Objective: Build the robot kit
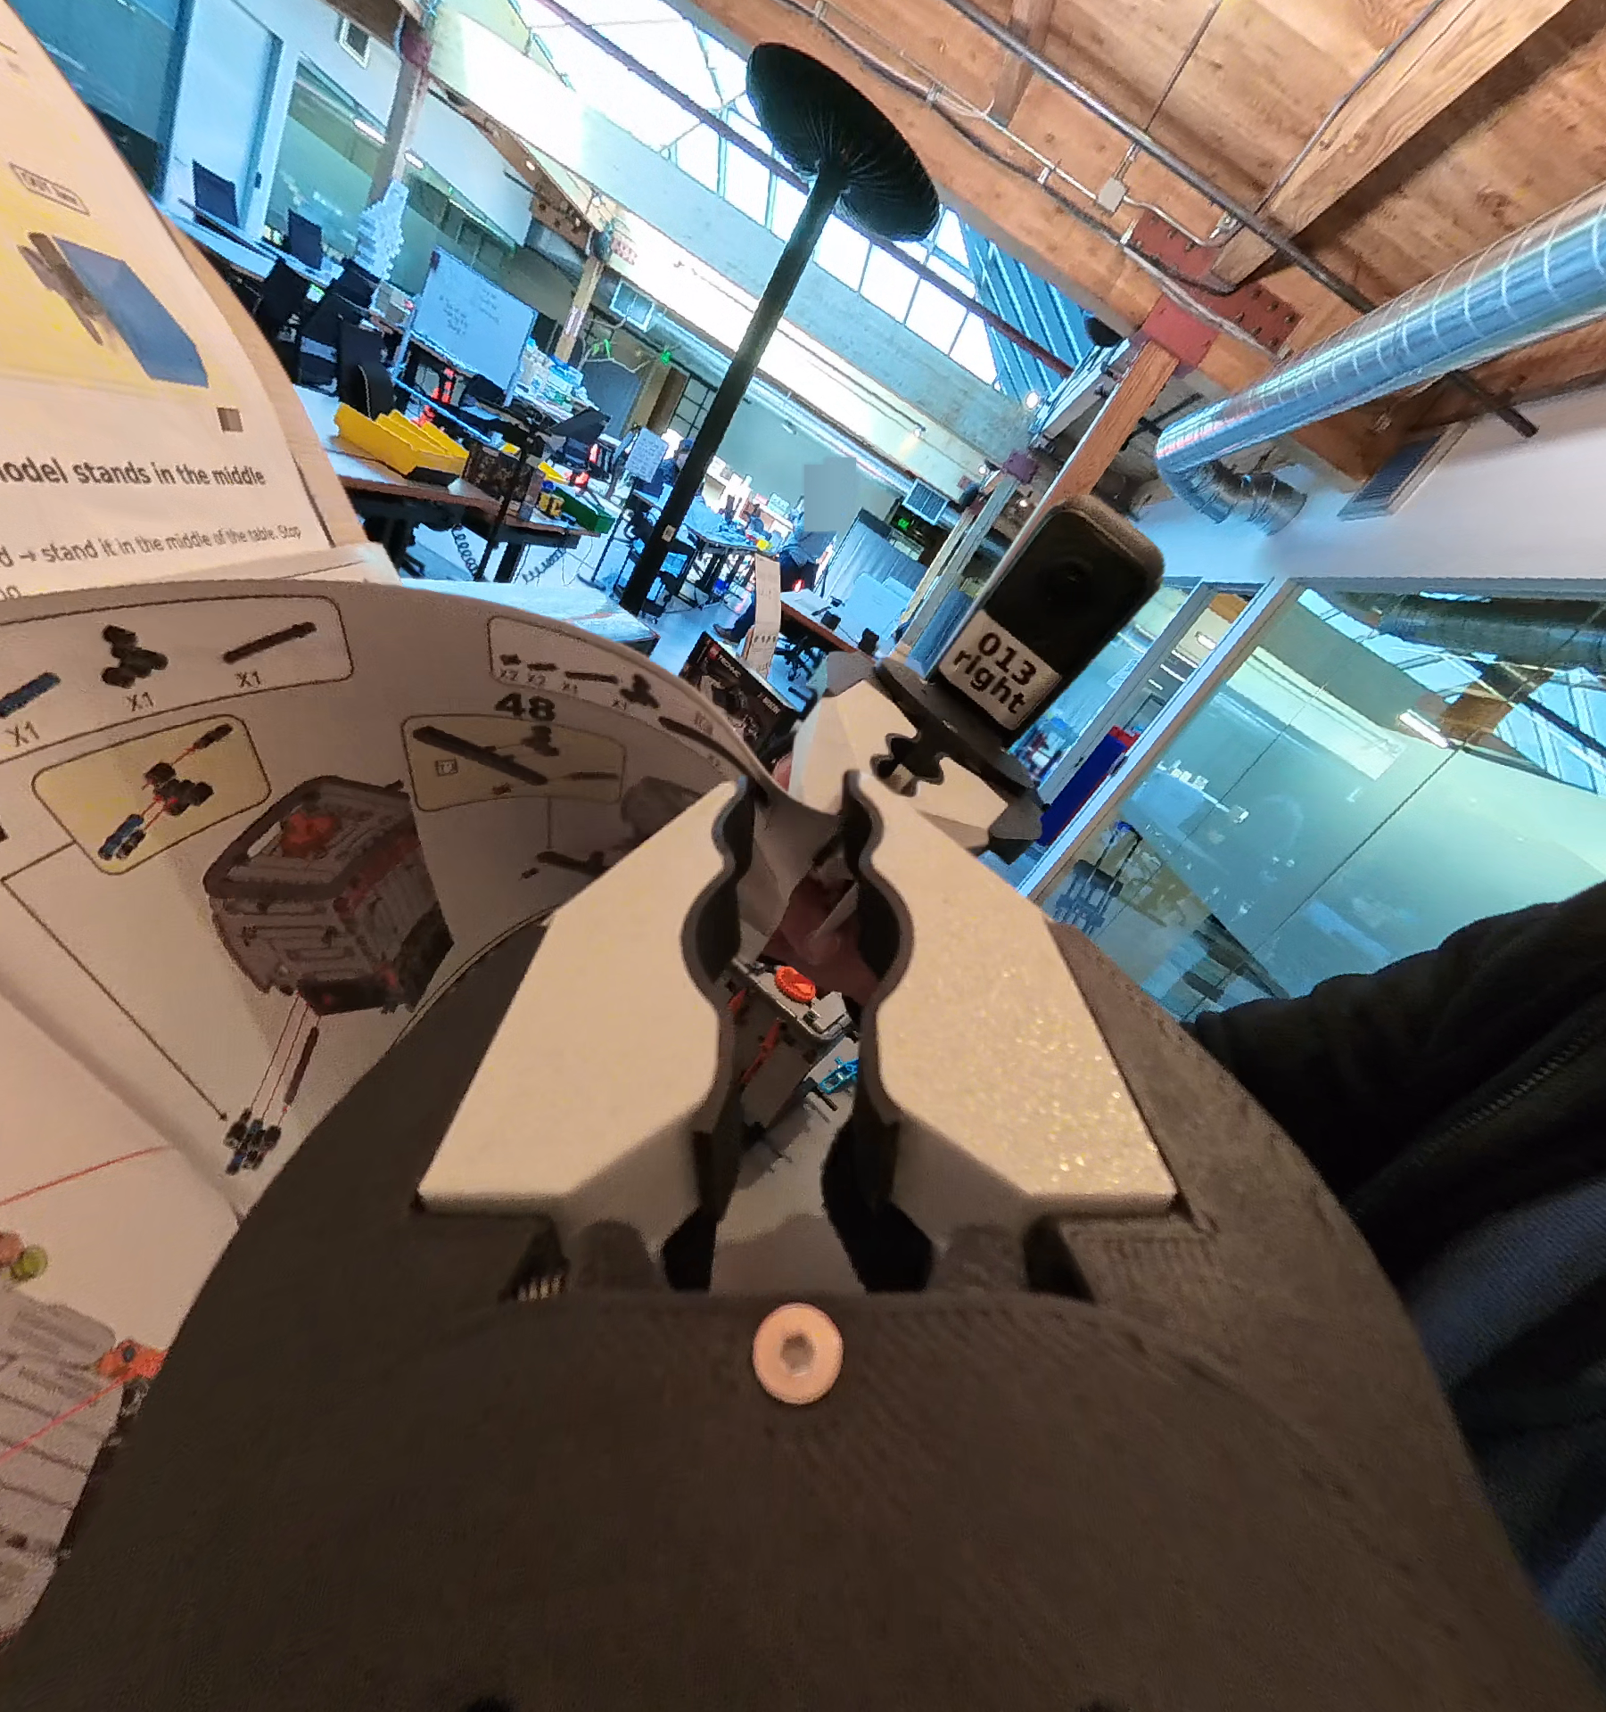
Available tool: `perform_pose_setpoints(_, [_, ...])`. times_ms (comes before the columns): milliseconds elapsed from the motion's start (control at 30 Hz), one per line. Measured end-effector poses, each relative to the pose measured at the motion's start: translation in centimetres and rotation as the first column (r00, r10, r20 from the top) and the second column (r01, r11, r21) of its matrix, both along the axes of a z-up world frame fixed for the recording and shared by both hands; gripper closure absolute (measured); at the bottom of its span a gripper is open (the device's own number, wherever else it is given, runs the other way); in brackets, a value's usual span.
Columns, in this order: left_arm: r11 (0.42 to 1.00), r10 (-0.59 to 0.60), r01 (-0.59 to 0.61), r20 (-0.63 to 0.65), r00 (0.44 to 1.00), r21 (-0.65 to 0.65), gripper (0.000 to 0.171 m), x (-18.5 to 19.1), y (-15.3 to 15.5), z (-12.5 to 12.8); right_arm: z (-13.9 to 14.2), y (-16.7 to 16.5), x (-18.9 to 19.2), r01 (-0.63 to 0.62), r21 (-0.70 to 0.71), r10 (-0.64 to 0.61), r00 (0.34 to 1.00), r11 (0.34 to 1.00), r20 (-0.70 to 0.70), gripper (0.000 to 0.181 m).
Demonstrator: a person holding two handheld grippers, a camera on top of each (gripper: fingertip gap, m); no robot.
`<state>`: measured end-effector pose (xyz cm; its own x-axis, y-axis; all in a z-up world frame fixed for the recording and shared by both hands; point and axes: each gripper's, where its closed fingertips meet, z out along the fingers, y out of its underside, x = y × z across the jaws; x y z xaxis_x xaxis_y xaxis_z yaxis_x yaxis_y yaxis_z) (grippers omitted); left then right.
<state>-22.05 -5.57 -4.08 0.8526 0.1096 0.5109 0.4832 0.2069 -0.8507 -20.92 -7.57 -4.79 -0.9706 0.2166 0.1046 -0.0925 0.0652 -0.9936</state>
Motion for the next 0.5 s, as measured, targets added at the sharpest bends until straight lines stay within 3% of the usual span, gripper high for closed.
perform_pose_setpoints(200, [0.995, -0.035, 0.034, 0.002, 0.999, 0.093, 0.171, 0.4, -0.6, 0.8, 1.2, -0.3, 0.5, -0.038, -0.076, 0.041, 0.999, 0.996, 0.030, 0.181])
perform_pose_setpoints(333, [0.991, -0.051, 0.050, 0.011, 0.999, 0.125, 0.171, 0.0, -0.5, 0.9, 1.6, 0.3, 0.1, -0.069, -0.155, 0.084, 0.992, 0.986, 0.090, 0.181])
perform_pose_setpoints(500, [0.985, -0.057, 0.053, 0.019, 0.998, 0.162, 0.171, -0.2, -0.8, 1.5, 1.6, 1.5, -1.3, 0.045, -0.112, -0.040, 0.998, 0.993, 0.039, 0.150])
